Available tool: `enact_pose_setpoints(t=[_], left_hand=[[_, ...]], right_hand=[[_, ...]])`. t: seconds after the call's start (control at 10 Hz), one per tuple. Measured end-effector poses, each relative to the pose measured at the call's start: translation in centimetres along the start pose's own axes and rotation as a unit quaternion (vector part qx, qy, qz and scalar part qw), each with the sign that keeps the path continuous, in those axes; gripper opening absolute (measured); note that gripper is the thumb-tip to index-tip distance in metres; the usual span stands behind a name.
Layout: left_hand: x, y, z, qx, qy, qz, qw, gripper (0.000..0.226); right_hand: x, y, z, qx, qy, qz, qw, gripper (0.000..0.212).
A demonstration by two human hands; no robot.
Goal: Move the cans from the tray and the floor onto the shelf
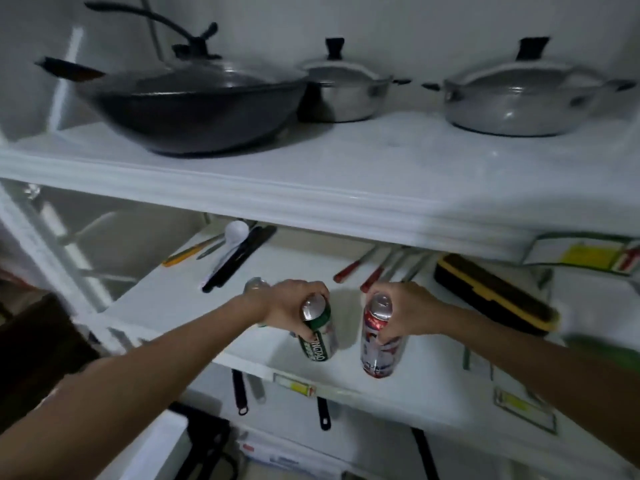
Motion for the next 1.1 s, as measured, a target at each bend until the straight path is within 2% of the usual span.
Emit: enact_pose_setpoints(t=[0.2,0.4,0.5,0.6,0.7,0.8,0.9,1.0,1.1], left_hand=[[9.4,2.5,1.4,0.092,-0.057,0.041,0.993,0.074],[14.9,0.4,4.6,0.215,-0.098,0.071,0.969,0.073],[16.1,-1.1,5.2,0.227,-0.107,0.091,0.964,0.077],[16.7,-2.3,5.6,0.144,-0.142,0.093,0.975,0.076],[16.7,-2.4,5.3,0.101,-0.16,0.104,0.976,0.08],[15.9,-1.8,4.5,0.156,-0.101,0.123,0.975,0.082],[13.8,-1.6,3.9,0.145,-0.044,0.097,0.984,0.077],[9.0,-1.1,4.0,0.074,-0.01,0.053,0.996,0.062],[4.1,-0.7,4.2,0.077,0.025,0.03,0.996,0.061]], right_hand=[[0.2,7.7,-1.6,0.007,0.048,0.097,0.994,0.066],[2.4,12.3,-0.7,0.049,0.072,0.151,0.985,0.06],[3.9,12.9,-1.0,0.046,0.053,0.156,0.985,0.058],[4.6,13.0,-0.9,0.05,0.0,0.189,0.981,0.076],[4.4,12.8,-1.0,0.062,-0.031,0.211,0.975,0.079],[3.7,11.3,-1.6,0.022,0.03,0.186,0.982,0.079],[2.8,9.6,-1.6,-0.063,0.111,0.157,0.979,0.079],[0.8,7.5,-0.1,-0.126,0.161,0.186,0.961,0.065],[-1.9,5.4,1.4,-0.165,0.215,0.188,0.944,0.06]])
Point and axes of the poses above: each hand's wrist, its own x-axis towards the middle knuckle, its own z-axis out of the palm, y = z × x, the point moved 2 cm from there along x, towards the middle knuckle, and after that the axes turned 10 degrees about x, right-handed, at the moved point
